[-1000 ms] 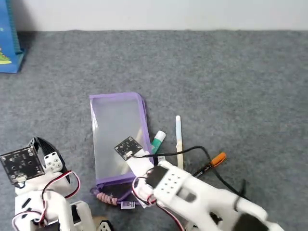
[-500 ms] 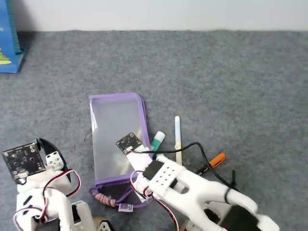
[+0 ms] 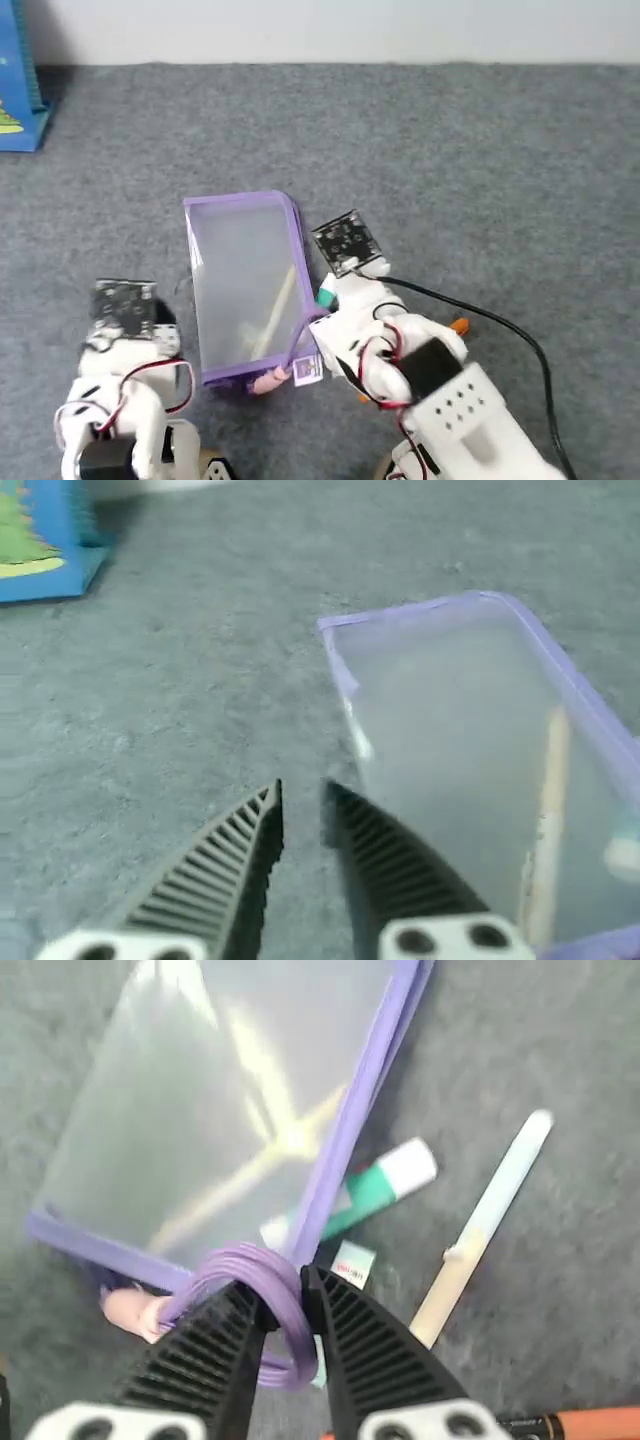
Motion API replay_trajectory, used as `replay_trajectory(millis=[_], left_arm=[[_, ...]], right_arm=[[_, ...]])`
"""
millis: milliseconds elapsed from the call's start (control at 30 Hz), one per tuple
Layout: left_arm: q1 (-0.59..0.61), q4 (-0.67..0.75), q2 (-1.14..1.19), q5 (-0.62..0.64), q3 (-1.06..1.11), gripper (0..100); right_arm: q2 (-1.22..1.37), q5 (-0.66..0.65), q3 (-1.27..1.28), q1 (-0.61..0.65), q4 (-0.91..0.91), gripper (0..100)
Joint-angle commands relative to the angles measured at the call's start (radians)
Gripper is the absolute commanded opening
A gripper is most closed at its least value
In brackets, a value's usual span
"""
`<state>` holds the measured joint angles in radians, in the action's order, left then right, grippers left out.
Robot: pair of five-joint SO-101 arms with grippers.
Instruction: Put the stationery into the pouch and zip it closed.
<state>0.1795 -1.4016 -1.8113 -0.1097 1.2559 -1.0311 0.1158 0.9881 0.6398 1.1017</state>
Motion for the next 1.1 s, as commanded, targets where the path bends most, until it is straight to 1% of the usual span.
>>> replay_trajectory(millis=[0, 100, 200, 333, 633, 800, 933, 1067], left_arm=[[-0.032, 0.012, -0.006, -0.006, -0.008, 21], [-0.035, 0.017, -0.006, -0.006, -0.004, 26], [-0.063, 0.015, -0.006, -0.006, -0.004, 26], [-0.084, 0.014, -0.006, -0.006, -0.004, 26], [-0.084, 0.014, -0.008, -0.005, -0.008, 26], [-0.103, 0.014, -0.009, -0.005, -0.010, 26], [-0.160, 0.011, -0.009, -0.005, -0.022, 26], [-0.172, -0.038, -0.009, 0.014, -0.111, 26]], right_arm=[[-0.076, 0.023, -0.037, -0.019, -0.008, 0.7], [-0.107, 0.037, -0.063, -0.019, -0.008, 0.7], [-0.131, 0.066, -0.120, -0.019, -0.025, 0.7], [-0.136, 0.098, -0.173, -0.016, -0.099, 0.7], [-0.136, 0.097, -0.186, -0.005, -0.297, 0.7], [-0.136, 0.091, -0.193, 0.067, -0.366, 0.7], [-0.133, 0.089, -0.244, 0.076, -0.404, 0.7], [-0.096, 0.044, -0.275, 0.074, -0.409, 0.7]])
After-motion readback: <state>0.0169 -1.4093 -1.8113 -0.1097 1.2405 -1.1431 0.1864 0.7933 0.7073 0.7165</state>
